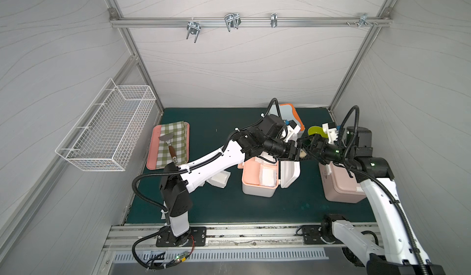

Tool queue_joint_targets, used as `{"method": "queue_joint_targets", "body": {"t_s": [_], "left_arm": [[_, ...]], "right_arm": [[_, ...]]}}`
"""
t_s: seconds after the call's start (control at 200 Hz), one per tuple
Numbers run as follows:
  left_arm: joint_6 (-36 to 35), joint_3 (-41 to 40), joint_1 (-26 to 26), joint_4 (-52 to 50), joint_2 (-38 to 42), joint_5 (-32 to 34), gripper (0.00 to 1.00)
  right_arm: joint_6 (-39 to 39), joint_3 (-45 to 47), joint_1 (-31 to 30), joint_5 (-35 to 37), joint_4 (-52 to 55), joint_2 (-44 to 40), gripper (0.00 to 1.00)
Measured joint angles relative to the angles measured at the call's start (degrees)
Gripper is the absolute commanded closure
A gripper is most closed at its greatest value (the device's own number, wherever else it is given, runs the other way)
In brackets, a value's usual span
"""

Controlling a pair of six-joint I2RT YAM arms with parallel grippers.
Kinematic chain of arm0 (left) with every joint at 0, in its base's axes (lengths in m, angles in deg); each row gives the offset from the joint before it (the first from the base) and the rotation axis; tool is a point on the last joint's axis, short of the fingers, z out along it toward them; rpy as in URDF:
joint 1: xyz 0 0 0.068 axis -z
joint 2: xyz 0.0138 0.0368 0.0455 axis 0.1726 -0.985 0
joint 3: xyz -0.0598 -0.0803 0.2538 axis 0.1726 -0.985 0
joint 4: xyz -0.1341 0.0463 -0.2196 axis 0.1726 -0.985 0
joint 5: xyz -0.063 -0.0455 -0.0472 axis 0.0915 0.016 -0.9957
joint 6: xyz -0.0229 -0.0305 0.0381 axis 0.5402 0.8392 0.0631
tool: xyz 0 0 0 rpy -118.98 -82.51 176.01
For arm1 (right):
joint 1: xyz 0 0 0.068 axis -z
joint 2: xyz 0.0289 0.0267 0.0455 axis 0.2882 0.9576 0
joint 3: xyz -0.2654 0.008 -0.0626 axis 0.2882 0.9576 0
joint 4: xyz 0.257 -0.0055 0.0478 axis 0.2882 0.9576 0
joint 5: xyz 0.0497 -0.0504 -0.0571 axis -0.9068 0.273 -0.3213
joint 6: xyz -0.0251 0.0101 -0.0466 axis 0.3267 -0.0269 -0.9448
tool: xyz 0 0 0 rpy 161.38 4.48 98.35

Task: Open first aid kits and take out gauze
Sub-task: Open the lid of the first aid kit, then pick up the gauze from the first aid kit.

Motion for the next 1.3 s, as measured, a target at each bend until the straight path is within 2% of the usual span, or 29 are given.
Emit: {"method": "queue_joint_targets", "body": {"t_s": [0.115,0.215,0.38,0.475,0.575,0.665,0.795,0.991,1.051,1.241,1.301], "left_arm": [[-0.3,-0.3,0.0,-0.2,0.0,-0.2,0.19],[-1.0,-1.4,-0.6,-0.6,1.0,0.5,0.18],[-1.9,-8.1,-3.1,-2.4,7.5,3.6,0.16],[-2.1,-13.2,-6.3,-3.2,12.5,6.1,0.11],[-2.8,-17.6,-10.4,-4.8,16.6,9.2,0.08],[-3.7,-19.9,-13.8,-7.0,17.6,11.8,0.08],[-5.2,-21.4,-16.4,-10.1,16.5,14.7,0.14],[-7.7,-19.8,-16.7,-13.6,11.0,17.6,0.25],[-8.3,-19.0,-16.8,-14.2,9.1,18.1,0.30],[-9.3,-16.3,-17.7,-14.6,3.3,17.3,0.49],[-9.2,-15.5,-18.0,-14.4,1.8,16.5,0.58]], "right_arm": [[-1.1,0.0,-1.3,-3.1,-0.5,2.9,0.02],[-3.0,0.2,-3.0,-2.5,1.1,4.8,0.08],[-5.6,1.5,-3.7,5.1,6.1,3.1,0.14],[-5.8,2.7,-3.4,10.4,8.5,0.2,0.17],[-5.8,3.1,-2.8,14.9,11.1,-1.7,0.16],[-5.8,3.2,-2.0,16.1,11.8,-2.4,0.13],[-5.7,3.2,-1.7,14.6,11.3,-2.6,0.10],[-5.8,3.2,-1.7,13.6,11.1,-1.3,0.06],[-6.0,3.2,-1.6,14.0,11.2,-1.4,0.01],[-7.1,3.2,-1.3,14.7,11.5,-1.9,0.01],[-7.3,3.2,-1.2,14.4,11.5,-1.9,0.01]]}}
